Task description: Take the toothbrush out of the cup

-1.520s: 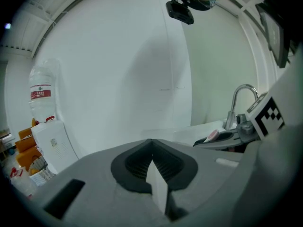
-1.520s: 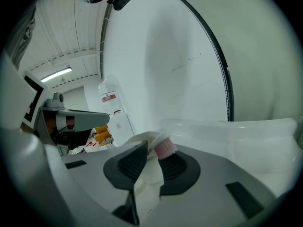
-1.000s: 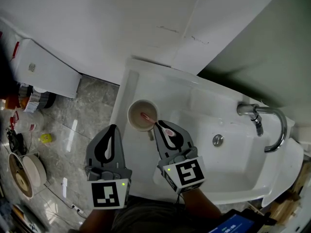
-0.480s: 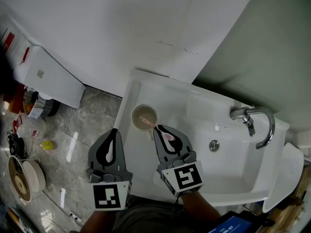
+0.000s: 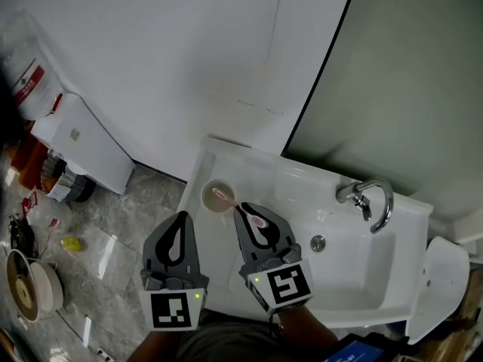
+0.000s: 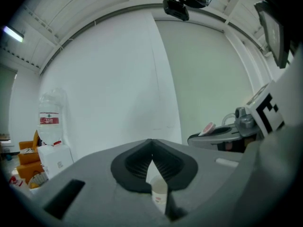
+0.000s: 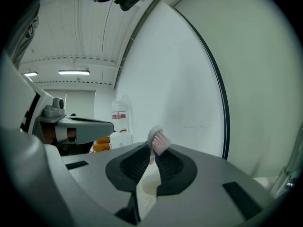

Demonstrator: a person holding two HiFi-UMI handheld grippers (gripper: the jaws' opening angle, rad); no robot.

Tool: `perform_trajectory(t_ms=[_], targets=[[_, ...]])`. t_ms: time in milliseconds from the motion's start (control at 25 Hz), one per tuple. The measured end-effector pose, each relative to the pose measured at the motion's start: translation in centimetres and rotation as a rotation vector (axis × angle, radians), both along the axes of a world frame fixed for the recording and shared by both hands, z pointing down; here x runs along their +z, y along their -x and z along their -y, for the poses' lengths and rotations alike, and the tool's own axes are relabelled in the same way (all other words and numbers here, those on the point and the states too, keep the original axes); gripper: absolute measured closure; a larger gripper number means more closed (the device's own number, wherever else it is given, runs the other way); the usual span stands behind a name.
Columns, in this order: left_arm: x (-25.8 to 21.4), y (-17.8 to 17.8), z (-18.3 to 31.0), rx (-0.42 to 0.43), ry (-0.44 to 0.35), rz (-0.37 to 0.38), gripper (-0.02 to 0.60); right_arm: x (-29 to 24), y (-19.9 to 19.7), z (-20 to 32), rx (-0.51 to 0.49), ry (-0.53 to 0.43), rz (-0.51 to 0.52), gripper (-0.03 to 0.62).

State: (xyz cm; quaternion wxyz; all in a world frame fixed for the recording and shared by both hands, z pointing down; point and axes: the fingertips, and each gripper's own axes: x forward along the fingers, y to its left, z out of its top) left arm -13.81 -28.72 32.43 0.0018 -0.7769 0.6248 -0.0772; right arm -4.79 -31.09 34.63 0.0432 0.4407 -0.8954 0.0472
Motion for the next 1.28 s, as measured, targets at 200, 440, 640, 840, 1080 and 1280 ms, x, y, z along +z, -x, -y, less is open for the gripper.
perform_trajectory(t_ms=[200, 440, 640, 840, 1080, 1280], targets=[[-2.9, -1.0, -1.1, -0.003, -0.076, 0.002, 0.571, -4.1, -1.2, -1.0, 0.002, -0.094, -0.001, 0.556], [-5.6, -1.3, -1.5, -0.022, -0.135, 0.015, 0.571, -6.7, -1.5, -2.1, -0.012, -0.161, -0.021, 0.554], [-6.7, -1.4, -1.9, -0.031, -0.169, 0.020, 0.571, -7.7, -1.6, -2.7, -0.013, -0.195, -0.018, 0.556], [-6.9, -1.8, -2.0, -0.026, -0.175, 0.037, 0.571, -8.1, -1.6, -2.8, -0.034, -0.204, -0.018, 0.557], [-6.6, -1.4, -2.1, -0.038, -0.161, 0.028, 0.571, -8.1, -1.2, -3.0, -0.048, -0.204, 0.004, 0.559], [-6.5, -1.1, -2.0, -0.041, -0.161, 0.029, 0.571, -7.9, -0.9, -2.9, -0.048, -0.193, 0.005, 0.559]])
